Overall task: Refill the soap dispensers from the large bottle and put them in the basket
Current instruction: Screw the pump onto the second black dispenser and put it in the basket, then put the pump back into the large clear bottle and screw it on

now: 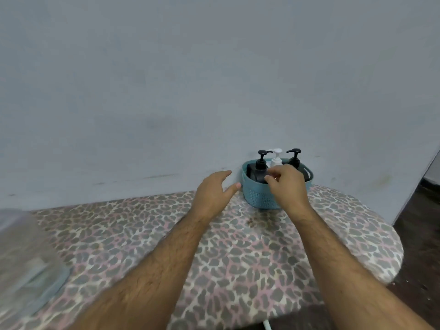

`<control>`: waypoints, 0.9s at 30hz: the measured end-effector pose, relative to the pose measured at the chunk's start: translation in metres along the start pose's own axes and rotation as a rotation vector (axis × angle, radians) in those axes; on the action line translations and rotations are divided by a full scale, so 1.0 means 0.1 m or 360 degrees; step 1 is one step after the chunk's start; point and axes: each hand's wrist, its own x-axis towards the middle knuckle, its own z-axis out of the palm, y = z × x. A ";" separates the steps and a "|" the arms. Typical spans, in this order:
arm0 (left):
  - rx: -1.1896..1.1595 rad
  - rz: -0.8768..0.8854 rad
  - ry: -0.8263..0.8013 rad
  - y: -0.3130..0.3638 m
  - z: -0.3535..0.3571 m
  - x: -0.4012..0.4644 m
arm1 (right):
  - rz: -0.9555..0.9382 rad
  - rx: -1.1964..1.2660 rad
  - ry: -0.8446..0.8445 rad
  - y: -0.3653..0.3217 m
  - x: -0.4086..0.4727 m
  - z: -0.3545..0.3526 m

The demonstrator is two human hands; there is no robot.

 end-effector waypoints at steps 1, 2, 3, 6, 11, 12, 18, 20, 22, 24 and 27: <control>0.0002 -0.0016 -0.0002 -0.05 -0.07 -0.14 | -0.0009 0.0037 -0.0032 -0.06 -0.08 0.00; 0.0014 -0.0039 0.0003 -0.12 -0.16 -0.31 | -0.0027 0.0066 -0.0071 -0.13 -0.19 0.02; 0.0031 -0.0059 0.0006 -0.19 -0.24 -0.48 | -0.0042 0.0080 -0.0111 -0.19 -0.29 0.04; 0.0099 -0.0107 0.0010 -0.37 -0.48 -0.97 | -0.0083 0.0079 -0.0264 -0.42 -0.63 0.14; 0.0137 -0.0186 0.0046 -0.59 -0.87 -1.71 | -0.0186 0.0157 -0.0432 -0.83 -1.16 0.35; 0.0140 -0.0197 0.0056 -0.63 -0.95 -1.84 | -0.0207 0.0168 -0.0467 -0.92 -1.26 0.39; 0.0170 -0.0269 0.0191 -0.85 -1.36 -2.48 | -0.0286 0.0241 -0.0658 -1.41 -1.76 0.58; 0.0183 -0.0290 0.0246 -0.93 -1.48 -2.66 | -0.0313 0.0278 -0.0727 -1.55 -1.92 0.63; 0.0164 -0.0315 0.0343 -1.01 -1.59 -2.79 | -0.0332 0.0302 -0.0782 -1.67 -2.03 0.69; 0.0148 -0.0345 0.0514 -1.08 -1.70 -2.90 | -0.0338 0.0351 -0.0839 -1.78 -2.11 0.76; 0.0135 -0.0367 0.0861 -1.19 -1.85 -2.99 | -0.0316 0.0424 -0.0899 -1.94 -2.16 0.86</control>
